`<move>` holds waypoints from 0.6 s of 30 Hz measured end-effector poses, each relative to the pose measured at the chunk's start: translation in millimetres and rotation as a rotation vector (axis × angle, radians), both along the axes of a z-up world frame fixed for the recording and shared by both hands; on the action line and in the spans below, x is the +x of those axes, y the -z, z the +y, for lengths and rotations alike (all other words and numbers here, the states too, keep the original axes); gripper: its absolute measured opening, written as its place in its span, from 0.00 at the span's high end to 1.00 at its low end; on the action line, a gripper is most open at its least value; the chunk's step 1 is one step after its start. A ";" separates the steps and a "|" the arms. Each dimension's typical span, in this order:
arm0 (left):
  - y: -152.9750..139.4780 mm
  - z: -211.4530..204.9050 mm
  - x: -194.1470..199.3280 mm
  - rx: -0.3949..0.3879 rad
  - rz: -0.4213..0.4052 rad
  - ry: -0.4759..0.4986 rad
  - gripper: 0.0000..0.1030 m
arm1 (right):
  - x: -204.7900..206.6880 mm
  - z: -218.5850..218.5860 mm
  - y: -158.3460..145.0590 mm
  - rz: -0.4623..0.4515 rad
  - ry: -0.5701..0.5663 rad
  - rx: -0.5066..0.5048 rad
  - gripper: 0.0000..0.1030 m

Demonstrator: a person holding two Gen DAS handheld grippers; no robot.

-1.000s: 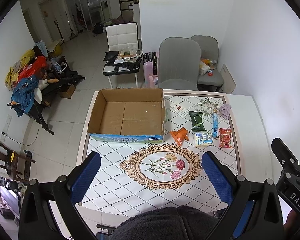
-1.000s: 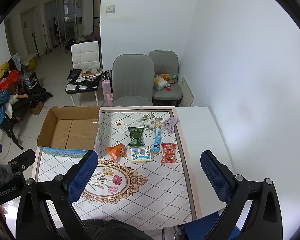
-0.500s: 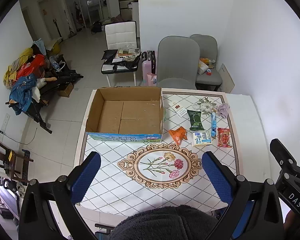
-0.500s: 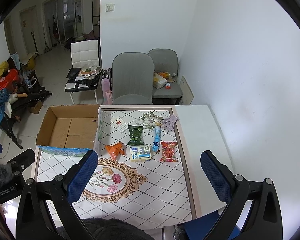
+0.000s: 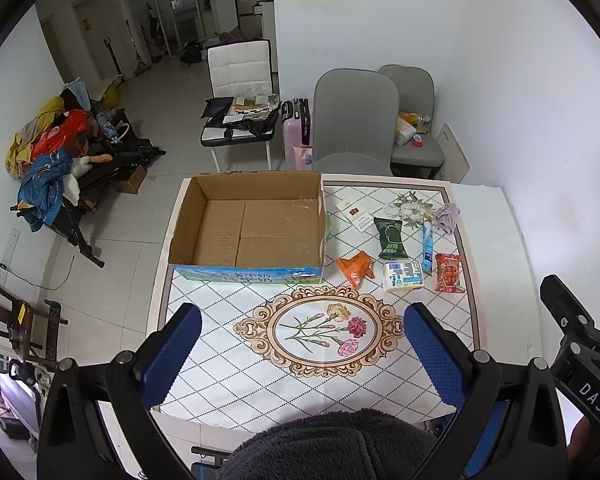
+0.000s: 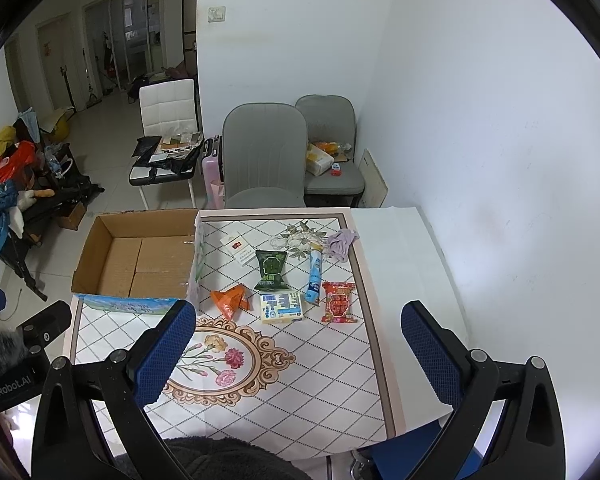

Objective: Organize snacks
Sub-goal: 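Grasp the green Deeyeo bag with the left gripper while the right grasps the red candy bag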

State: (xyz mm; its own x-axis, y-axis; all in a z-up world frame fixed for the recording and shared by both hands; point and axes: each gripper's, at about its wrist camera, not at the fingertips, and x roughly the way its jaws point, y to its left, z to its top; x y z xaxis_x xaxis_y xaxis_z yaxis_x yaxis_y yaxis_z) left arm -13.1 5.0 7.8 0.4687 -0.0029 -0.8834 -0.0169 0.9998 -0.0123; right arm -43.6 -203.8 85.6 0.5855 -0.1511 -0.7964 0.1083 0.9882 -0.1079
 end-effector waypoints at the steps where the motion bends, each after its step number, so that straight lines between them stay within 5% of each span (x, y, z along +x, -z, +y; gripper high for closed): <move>1: 2.0 -0.7 0.9 -0.001 0.003 0.001 0.00 | 1.1 -0.4 1.9 0.002 0.002 0.003 0.00; 10: 37.6 -29.9 55.0 -0.004 0.045 0.059 0.00 | 40.9 -54.6 33.4 0.049 0.100 0.049 0.00; 15: 87.0 -66.6 115.4 0.015 0.116 0.116 0.00 | 90.5 -108.5 89.7 0.133 0.180 0.070 0.00; 18: 136.7 -95.4 160.6 -0.020 0.227 0.162 0.00 | 125.7 -137.7 137.5 0.213 0.220 0.089 0.00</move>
State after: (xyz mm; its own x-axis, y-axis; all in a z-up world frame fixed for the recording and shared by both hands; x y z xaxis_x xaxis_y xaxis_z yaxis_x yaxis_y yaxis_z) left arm 147.5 -90.4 -128.9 0.2510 -0.0804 -0.9646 0.1382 0.9893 -0.0465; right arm 82.1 -341.6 -51.9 0.3650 -0.1797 -0.9135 0.3049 0.9502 -0.0650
